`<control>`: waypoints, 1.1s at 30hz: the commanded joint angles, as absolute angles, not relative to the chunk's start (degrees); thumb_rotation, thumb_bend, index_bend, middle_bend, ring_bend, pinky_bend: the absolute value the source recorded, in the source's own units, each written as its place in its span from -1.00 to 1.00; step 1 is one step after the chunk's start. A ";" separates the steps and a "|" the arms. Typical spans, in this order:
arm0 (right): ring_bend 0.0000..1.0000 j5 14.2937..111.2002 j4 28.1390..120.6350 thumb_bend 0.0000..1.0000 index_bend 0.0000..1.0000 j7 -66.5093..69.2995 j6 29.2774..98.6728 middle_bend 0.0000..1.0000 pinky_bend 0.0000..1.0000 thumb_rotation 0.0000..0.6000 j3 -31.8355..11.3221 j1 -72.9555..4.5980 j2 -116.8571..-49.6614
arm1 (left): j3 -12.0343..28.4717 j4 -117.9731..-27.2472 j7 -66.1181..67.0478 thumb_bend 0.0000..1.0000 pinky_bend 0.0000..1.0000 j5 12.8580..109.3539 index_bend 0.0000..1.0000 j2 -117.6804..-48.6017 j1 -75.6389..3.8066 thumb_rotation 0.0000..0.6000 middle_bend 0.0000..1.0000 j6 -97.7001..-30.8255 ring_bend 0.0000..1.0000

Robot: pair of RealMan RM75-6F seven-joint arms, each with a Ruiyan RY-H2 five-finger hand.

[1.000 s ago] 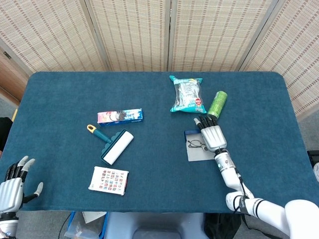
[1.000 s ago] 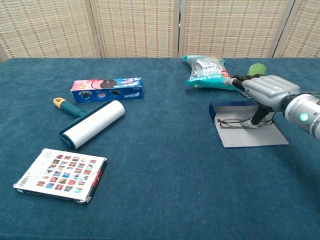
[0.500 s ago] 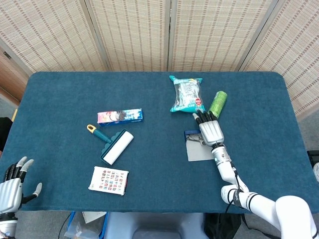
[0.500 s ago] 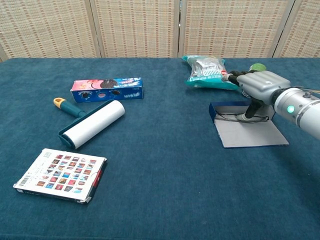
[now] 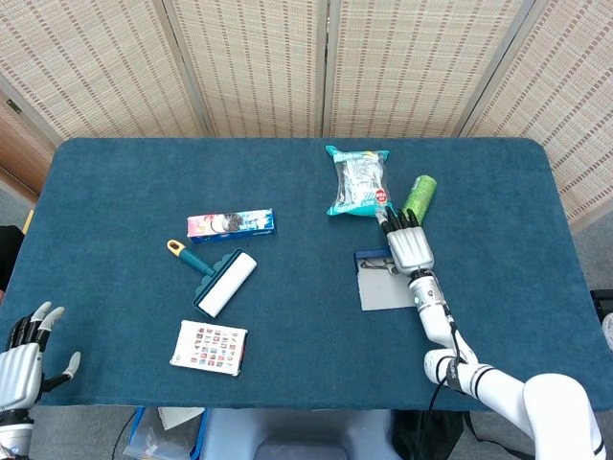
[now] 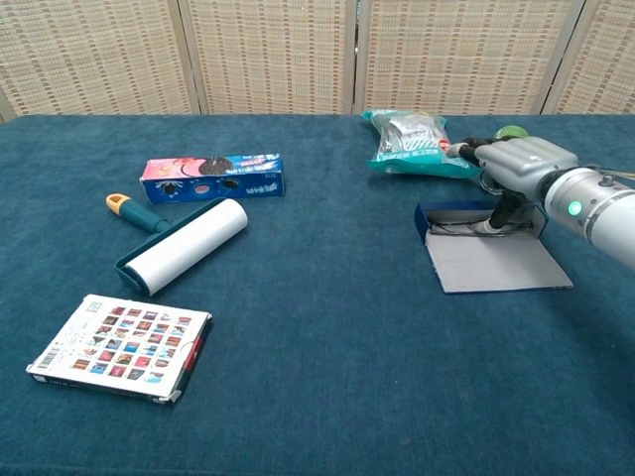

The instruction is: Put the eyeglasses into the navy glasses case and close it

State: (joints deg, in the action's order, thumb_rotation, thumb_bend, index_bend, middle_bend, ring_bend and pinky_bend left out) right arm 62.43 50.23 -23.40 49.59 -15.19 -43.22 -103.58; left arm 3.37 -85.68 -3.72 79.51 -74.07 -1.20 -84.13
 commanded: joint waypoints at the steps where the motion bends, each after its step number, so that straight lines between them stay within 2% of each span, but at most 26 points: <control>1: -1.00 62.35 50.00 -0.62 -1.00 -23.28 49.43 -1.00 -0.98 1.00 -15.25 -43.41 -103.67 | 3.43 -85.69 -3.71 -0.34 -1.00 79.55 -0.75 -74.09 -1.22 1.00 -0.89 -84.17 -0.87; 9: -1.00 62.78 50.91 -0.62 -1.00 -22.92 49.84 -1.00 -0.98 1.00 -14.59 -43.11 -102.88 | 3.52 -85.86 -3.43 -0.34 -1.00 79.42 -0.75 -73.95 -1.25 1.00 -0.90 -84.06 -0.87; 19: -1.00 66.64 63.84 -0.62 -1.00 -19.98 56.71 -1.00 -1.00 1.00 -11.56 -37.17 -94.58 | 3.55 -86.47 -3.05 -0.34 -1.00 80.21 -0.75 -73.71 -1.39 1.00 -0.89 -84.51 -0.87; 26: -1.00 72.76 73.38 -0.62 -1.00 -16.28 64.82 -1.00 -1.00 1.00 -6.57 -30.46 -88.45 | 3.49 -87.35 -2.31 -0.34 -1.00 80.83 -0.75 -73.49 -1.69 1.00 -0.89 -84.59 -0.87; 33: -1.00 74.90 76.50 -0.62 -1.00 -16.20 67.32 -1.00 -1.00 1.00 -2.81 -26.44 -86.64 | 3.43 -87.97 -1.61 -0.34 -1.00 81.36 -0.75 -73.46 -2.06 1.00 -0.89 -84.54 -0.87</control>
State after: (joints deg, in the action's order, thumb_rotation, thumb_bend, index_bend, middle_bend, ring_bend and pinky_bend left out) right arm 74.45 76.29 -16.35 67.09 -3.30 -26.91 -86.86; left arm 3.44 -87.95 -1.66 81.36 -73.45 -2.03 -84.58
